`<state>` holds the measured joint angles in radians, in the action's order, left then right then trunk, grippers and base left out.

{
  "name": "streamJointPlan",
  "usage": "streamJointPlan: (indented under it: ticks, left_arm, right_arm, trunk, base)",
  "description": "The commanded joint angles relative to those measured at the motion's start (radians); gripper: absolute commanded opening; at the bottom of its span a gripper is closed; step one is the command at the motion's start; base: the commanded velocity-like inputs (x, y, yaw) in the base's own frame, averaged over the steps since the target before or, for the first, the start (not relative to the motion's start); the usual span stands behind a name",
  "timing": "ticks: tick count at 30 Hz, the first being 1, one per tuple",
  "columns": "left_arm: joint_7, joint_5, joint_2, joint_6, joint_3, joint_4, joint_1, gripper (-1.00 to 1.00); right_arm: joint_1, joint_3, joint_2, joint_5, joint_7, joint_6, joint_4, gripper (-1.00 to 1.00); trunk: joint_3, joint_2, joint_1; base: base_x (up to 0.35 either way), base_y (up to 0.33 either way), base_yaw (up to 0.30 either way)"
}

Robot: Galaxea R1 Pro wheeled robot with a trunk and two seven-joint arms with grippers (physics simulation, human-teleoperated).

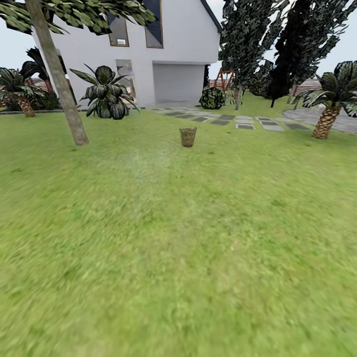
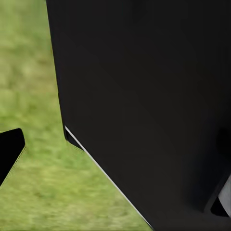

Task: Take the three Easter eggs out of the wicker basket on the lawn in the garden, then place them on the lawn next to a single tree (choose any tree) so that all three eggs are next to the same tree and none are left in the basket.

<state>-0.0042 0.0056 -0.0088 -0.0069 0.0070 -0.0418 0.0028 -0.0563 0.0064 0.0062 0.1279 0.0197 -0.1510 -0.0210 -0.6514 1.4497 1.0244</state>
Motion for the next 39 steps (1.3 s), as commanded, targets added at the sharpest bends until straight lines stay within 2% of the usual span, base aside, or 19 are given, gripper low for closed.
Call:
streamJointPlan:
  ticks: [1,39]
  left_arm:
    - [0.000,0.001,0.000,-0.001,0.001,-0.001,0.000,1.00]
    - [0.000,0.001,0.000,-0.001,0.001,-0.001,0.000,1.00]
  right_arm:
    - [0.000,-0.001,0.000,0.007,0.000,-0.003,0.000,1.00]
    - [0.000,0.000,0.001,0.007,0.000,-0.004,0.001,1.00]
  trunk:
    - [-0.001,0.000,0.001]
    - [-0.001,0.000,0.001]
  base:
    - [0.340,0.000,0.000]
    - [0.340,0.000,0.000]
